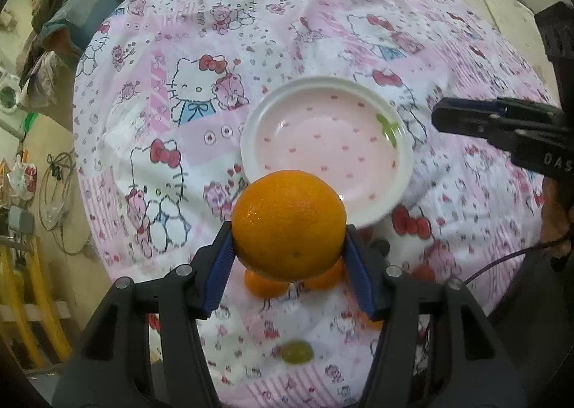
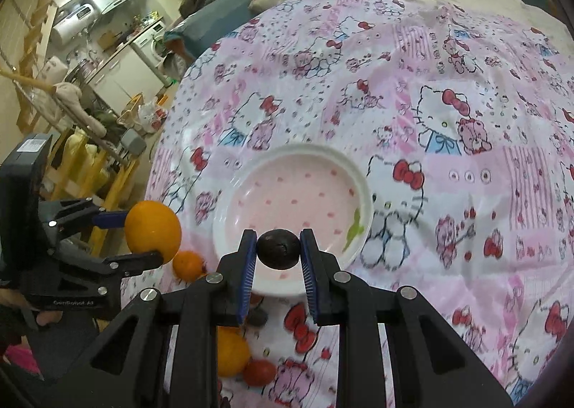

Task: Organize fruits
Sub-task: 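Carry the orange over the plate while the right gripper drops the plum onto it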

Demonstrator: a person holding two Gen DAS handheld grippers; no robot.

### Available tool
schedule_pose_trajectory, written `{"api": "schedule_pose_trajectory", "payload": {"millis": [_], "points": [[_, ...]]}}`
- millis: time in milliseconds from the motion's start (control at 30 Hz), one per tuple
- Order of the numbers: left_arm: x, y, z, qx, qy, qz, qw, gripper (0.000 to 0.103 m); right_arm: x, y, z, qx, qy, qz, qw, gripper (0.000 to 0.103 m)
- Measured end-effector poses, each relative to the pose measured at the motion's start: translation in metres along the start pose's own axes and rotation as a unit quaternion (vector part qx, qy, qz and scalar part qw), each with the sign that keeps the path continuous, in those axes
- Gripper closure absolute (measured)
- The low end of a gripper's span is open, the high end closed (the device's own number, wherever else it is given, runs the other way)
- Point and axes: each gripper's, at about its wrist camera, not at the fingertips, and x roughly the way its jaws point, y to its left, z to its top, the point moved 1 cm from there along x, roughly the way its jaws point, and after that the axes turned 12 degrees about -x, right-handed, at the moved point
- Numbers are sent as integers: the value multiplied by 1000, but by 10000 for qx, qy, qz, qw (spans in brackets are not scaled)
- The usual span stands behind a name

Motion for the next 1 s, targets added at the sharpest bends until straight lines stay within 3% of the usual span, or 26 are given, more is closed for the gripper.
{"api": "schedule_pose_trajectory", "payload": {"millis": [400, 700, 1000], "points": [[63, -6, 57, -246, 298, -35, 9992, 48, 60, -38, 19, 200, 402, -65, 9990, 77], [103, -26, 75, -57, 493, -9, 9988, 48, 99, -53, 27, 300, 665, -10, 9973, 77], [123, -18, 87, -201, 571, -40, 9982, 48, 121, -69, 25, 562, 860, 12, 9947, 77]]}}
